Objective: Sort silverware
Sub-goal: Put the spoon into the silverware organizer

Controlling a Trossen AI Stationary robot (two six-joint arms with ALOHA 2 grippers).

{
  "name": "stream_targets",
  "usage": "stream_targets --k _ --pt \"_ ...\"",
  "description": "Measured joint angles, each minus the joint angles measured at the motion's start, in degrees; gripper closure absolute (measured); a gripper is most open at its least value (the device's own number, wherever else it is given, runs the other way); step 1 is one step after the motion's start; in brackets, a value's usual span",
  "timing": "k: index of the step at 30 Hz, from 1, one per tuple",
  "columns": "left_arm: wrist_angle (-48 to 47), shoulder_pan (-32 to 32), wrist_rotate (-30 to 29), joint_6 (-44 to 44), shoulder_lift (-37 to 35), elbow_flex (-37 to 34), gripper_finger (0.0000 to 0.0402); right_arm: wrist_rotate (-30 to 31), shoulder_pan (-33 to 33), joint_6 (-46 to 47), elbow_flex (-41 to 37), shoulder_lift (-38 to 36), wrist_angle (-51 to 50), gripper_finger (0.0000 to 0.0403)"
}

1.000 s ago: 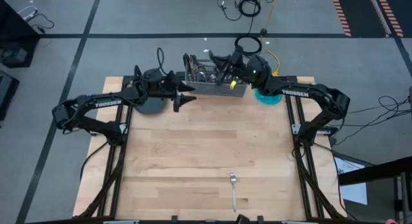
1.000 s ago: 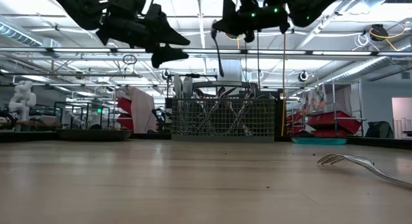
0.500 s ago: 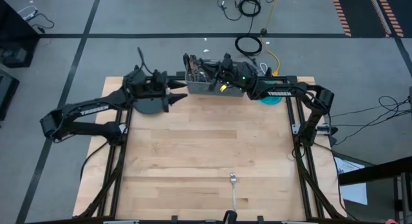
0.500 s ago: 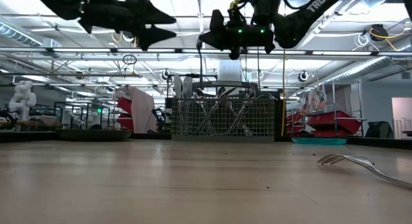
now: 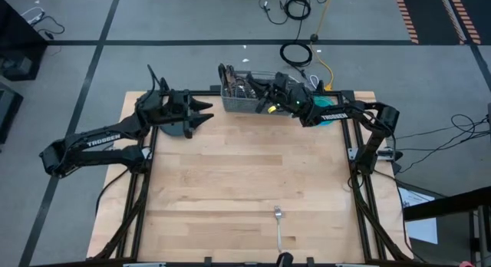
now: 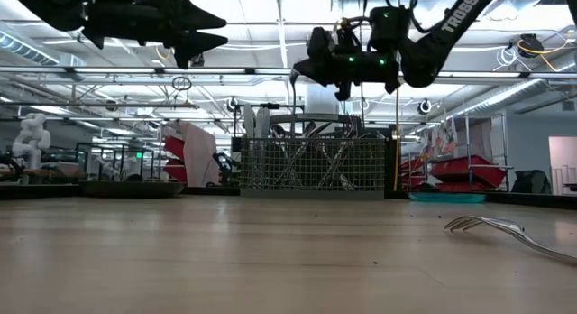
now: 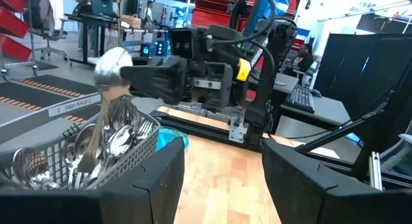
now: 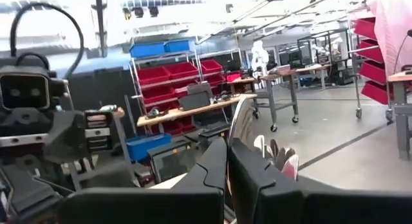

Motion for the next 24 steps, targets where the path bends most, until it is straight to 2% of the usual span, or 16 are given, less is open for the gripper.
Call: stream_targets --k 8,16,24 --pt "-0.7 0.0 -0.1 -1.3 0.3 0.0 0.0194 1.3 -0.3 1.9 -2.0 1.6 0.6 0.0403" --pt "-2.5 0.0 -0.2 -1.3 0.3 0.0 0.0194 2.1 -0.8 12.6 -2.0 9.4 6.8 0.0403" --pt "-4.7 0.0 -0.2 -1.0 0.3 0.0 0.0194 1.0 -0.7 14.7 -1.9 10.0 2.3 0.0403"
